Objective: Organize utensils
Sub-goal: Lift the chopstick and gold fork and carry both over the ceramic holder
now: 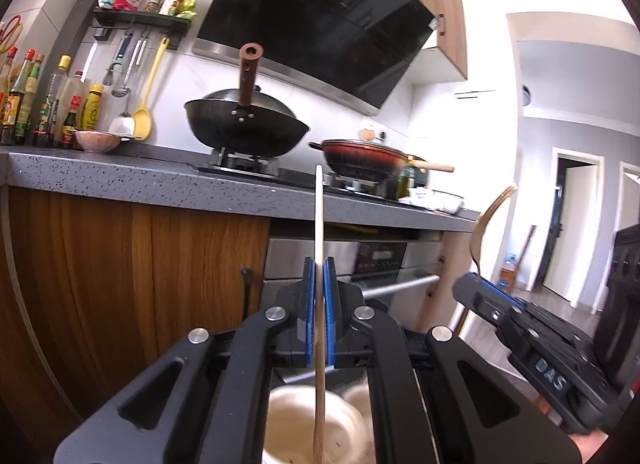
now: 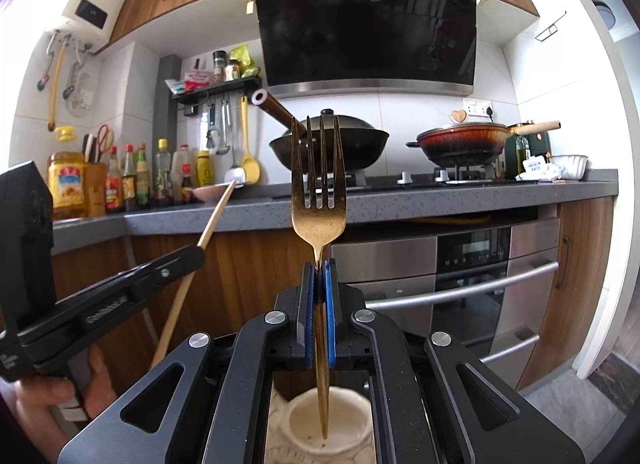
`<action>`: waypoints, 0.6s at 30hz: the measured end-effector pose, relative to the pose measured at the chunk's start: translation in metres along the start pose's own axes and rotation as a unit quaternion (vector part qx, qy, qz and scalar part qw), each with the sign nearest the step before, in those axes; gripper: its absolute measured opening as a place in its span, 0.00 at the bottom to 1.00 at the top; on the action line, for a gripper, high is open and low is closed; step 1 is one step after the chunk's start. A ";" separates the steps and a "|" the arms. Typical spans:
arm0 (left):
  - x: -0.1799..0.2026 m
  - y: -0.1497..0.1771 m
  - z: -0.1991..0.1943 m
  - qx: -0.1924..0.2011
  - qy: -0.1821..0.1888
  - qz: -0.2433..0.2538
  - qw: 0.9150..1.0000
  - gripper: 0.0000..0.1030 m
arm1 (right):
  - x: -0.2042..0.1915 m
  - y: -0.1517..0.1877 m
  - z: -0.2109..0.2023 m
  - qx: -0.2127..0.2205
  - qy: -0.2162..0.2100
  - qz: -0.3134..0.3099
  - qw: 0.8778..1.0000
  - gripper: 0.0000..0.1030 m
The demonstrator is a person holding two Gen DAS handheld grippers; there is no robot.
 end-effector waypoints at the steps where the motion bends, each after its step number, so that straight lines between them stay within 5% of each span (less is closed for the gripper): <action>1: 0.000 0.002 0.003 0.000 0.000 0.000 1.000 0.04 | 0.002 0.003 0.005 -0.003 0.001 0.003 1.000 0.06; 9: -0.005 0.023 0.024 0.001 -0.020 0.016 1.000 0.04 | 0.015 0.026 0.019 -0.013 0.003 0.022 1.000 0.06; 18: -0.011 0.051 0.007 -0.046 -0.017 0.037 0.998 0.04 | 0.010 0.051 0.022 -0.043 -0.011 0.015 0.999 0.06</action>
Point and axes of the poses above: each gripper's, at about its wrist camera, not at the fingertips, and z roughly the way its jaws point, x to its right, y to its underside, the point moved 8 cm from there along z, roughly the way its jaws point, and after that the axes turned 2 degrees about -y, right-handed, at the moved point
